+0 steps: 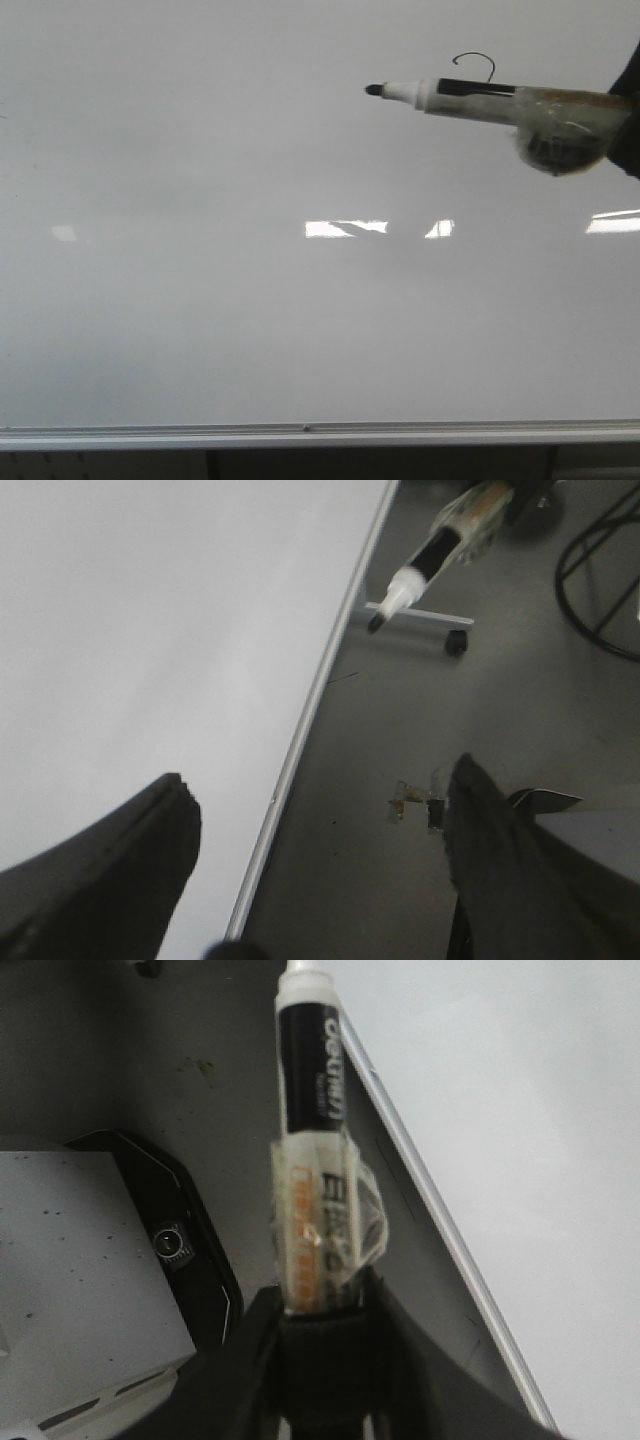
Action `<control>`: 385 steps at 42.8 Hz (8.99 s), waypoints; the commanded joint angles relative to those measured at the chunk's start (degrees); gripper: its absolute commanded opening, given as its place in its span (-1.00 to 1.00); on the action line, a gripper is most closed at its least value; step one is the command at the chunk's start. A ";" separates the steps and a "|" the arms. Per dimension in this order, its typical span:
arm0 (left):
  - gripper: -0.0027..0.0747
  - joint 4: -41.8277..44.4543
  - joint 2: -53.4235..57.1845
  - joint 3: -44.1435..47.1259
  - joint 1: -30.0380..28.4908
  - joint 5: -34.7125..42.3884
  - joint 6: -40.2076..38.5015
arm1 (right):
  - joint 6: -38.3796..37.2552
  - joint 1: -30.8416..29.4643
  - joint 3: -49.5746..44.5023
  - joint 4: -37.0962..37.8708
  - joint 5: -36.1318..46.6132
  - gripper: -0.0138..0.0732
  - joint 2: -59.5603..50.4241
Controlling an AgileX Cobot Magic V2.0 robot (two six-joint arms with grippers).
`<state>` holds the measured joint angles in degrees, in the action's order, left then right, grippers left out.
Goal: Write number 2 on whiteboard
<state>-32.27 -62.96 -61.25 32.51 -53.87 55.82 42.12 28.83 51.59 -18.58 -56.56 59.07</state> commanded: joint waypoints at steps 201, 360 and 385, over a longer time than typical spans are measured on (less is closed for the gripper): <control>-0.12 43.36 15.70 4.07 -13.27 5.93 -66.81 | -40.01 -11.99 0.71 15.30 -4.58 0.50 -28.68; -0.98 32.27 64.80 63.47 -31.39 56.95 -59.25 | -39.91 -11.99 -2.29 17.66 -2.77 -0.84 -31.37; -0.98 32.27 64.80 63.47 -31.39 57.19 -59.25 | -39.91 -11.99 -2.29 17.66 -2.77 -0.84 -31.37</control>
<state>0.45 0.22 0.34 0.71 -1.93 -3.37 2.15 17.18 47.96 -1.26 -62.77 27.23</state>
